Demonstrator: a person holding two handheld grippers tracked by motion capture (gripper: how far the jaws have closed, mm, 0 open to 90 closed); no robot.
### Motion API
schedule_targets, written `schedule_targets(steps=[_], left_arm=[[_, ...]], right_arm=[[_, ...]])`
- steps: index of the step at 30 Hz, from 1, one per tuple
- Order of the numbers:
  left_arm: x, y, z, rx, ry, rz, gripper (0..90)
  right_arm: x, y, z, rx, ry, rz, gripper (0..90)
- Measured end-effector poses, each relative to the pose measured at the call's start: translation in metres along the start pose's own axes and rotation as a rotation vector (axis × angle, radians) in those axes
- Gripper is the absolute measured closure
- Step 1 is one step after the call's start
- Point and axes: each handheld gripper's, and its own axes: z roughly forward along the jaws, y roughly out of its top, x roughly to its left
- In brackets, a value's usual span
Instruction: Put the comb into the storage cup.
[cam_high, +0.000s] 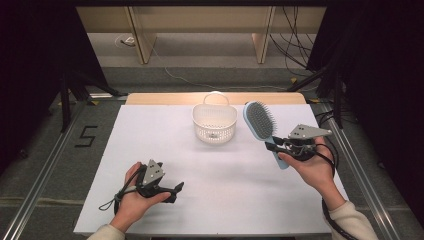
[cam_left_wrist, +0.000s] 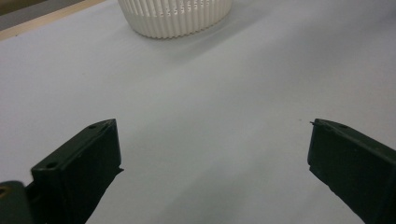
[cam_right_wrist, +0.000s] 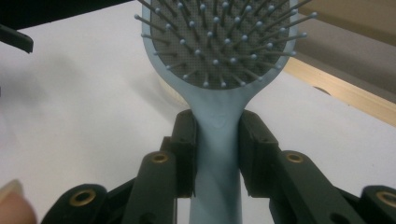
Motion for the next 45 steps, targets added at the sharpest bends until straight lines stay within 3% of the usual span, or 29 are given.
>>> schedule_targets(steps=[18,29,45], left_arm=[[0.000,0.000,0.000,0.000,-0.001,-0.002,2.1],[0.000,0.000,0.000,0.001,-0.001,-0.002,2.1],[0.000,0.000,0.000,0.000,-0.001,-0.003,2.5]], right_arm=[[0.000,0.005,0.003,-0.044,-0.018,0.025,70.5],[-0.003,0.009,0.009,-0.086,-0.034,0.069,70.6],[-0.002,0.014,0.017,-0.106,-0.027,0.078,70.6]])
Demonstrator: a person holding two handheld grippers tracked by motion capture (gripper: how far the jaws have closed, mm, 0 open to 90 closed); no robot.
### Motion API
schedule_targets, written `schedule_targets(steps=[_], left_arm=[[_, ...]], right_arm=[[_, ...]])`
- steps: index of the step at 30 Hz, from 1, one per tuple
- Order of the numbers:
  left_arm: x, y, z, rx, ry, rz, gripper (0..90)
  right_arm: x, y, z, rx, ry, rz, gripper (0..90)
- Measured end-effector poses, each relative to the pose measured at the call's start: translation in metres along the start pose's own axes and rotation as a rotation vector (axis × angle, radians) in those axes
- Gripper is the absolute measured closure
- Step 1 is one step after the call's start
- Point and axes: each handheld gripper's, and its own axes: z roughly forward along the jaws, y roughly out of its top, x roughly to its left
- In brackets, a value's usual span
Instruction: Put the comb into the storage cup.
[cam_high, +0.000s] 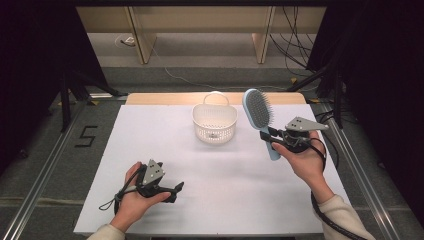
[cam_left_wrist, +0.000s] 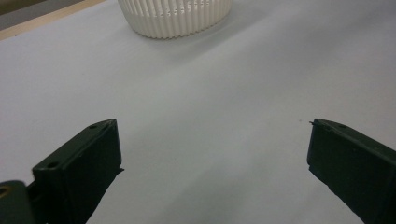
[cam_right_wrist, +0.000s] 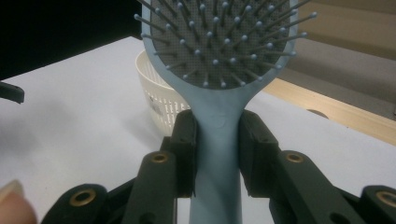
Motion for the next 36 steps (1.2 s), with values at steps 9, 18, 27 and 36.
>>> schedule_targets(steps=[9,18,27,36], left_arm=[[0.000,0.000,0.000,0.001,0.001,0.003,2.5],[0.000,0.000,0.000,0.000,-0.001,0.000,2.7],[0.000,0.000,0.000,0.001,0.001,0.003,2.7],[0.000,0.000,0.000,0.001,0.000,0.002,2.7]], right_arm=[[0.000,0.001,0.004,-0.012,-0.009,0.007,70.6],[0.000,0.001,0.007,-0.020,-0.010,0.009,70.6],[0.002,0.003,0.010,-0.033,-0.013,0.016,70.6],[0.001,0.006,0.013,-0.040,-0.014,0.023,70.6]])
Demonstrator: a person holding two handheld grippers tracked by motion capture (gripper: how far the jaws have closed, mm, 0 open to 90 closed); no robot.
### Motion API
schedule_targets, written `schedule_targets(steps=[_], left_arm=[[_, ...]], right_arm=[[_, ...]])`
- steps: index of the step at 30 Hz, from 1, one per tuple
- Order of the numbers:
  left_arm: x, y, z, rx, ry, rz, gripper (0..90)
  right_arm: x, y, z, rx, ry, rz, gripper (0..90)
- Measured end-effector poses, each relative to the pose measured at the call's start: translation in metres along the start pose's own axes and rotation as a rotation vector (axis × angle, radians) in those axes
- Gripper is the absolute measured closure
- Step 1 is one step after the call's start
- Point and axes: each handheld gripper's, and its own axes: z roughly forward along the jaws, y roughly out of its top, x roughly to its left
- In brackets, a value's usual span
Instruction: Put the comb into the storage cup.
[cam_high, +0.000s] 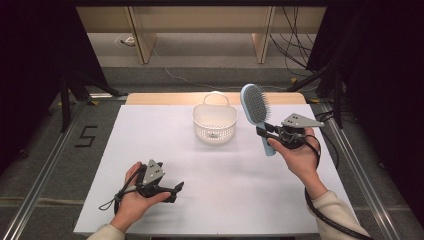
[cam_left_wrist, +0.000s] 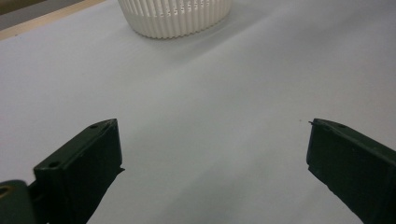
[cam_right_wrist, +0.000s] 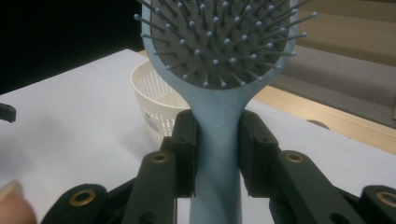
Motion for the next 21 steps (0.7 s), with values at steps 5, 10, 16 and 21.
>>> schedule_targets(steps=[5,10,16,21], left_arm=[[0.0000,0.0000,0.0000,-0.001,0.000,0.000,2.7],[0.0000,0.0001,-0.0003,0.001,0.000,0.001,2.7],[0.0000,0.0001,-0.0002,0.001,0.003,0.003,2.7],[-0.0002,0.0001,-0.0001,0.000,0.003,0.002,2.7]], right_arm=[[0.0001,0.0008,0.0011,-0.001,-0.001,0.000,70.5],[0.0003,0.0026,0.0026,-0.008,-0.002,0.001,70.5],[0.0007,0.0049,0.0041,-0.013,-0.001,0.001,70.5],[0.0010,0.0058,0.0057,-0.016,-0.002,0.002,70.6]])
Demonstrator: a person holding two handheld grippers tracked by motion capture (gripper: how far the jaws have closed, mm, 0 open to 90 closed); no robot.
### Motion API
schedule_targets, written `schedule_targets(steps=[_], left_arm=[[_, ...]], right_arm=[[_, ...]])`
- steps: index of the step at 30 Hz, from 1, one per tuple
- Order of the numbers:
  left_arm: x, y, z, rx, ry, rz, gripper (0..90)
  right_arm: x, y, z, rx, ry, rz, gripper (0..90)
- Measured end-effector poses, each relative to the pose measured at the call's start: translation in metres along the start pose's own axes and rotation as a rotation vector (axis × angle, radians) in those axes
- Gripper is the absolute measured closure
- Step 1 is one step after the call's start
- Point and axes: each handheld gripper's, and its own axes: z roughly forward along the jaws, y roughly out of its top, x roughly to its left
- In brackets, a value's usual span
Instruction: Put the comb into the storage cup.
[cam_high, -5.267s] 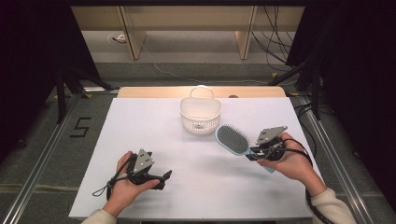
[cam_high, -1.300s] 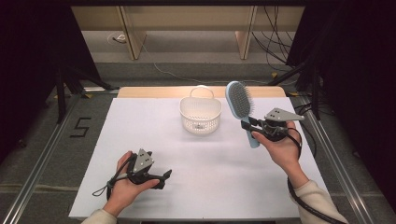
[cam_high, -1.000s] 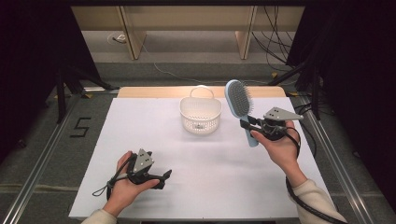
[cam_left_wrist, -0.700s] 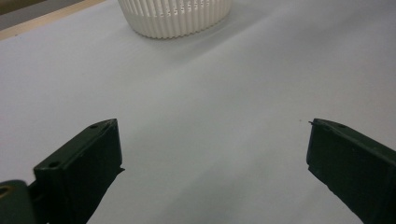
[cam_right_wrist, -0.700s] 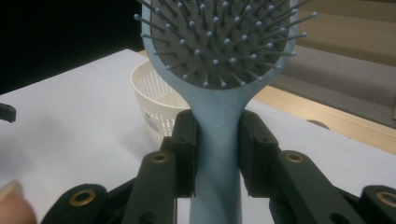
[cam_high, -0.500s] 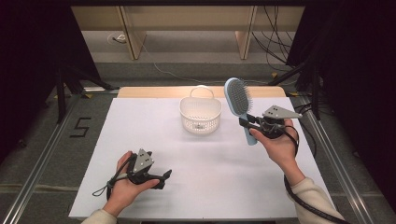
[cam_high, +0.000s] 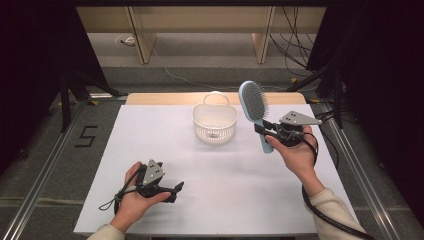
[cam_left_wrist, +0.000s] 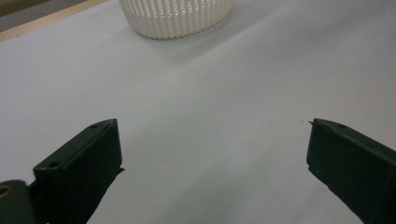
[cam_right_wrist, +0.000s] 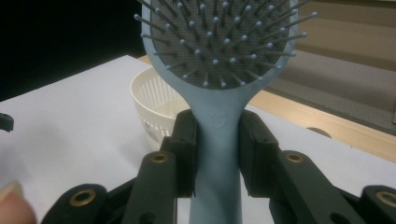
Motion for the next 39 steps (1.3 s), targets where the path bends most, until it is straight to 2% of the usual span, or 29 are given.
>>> schedule_targets(steps=[39], left_arm=[[-0.001,0.000,0.000,-0.002,-0.003,0.001,2.7]], right_arm=[[0.001,0.009,0.012,-0.031,-0.009,0.015,70.6]])
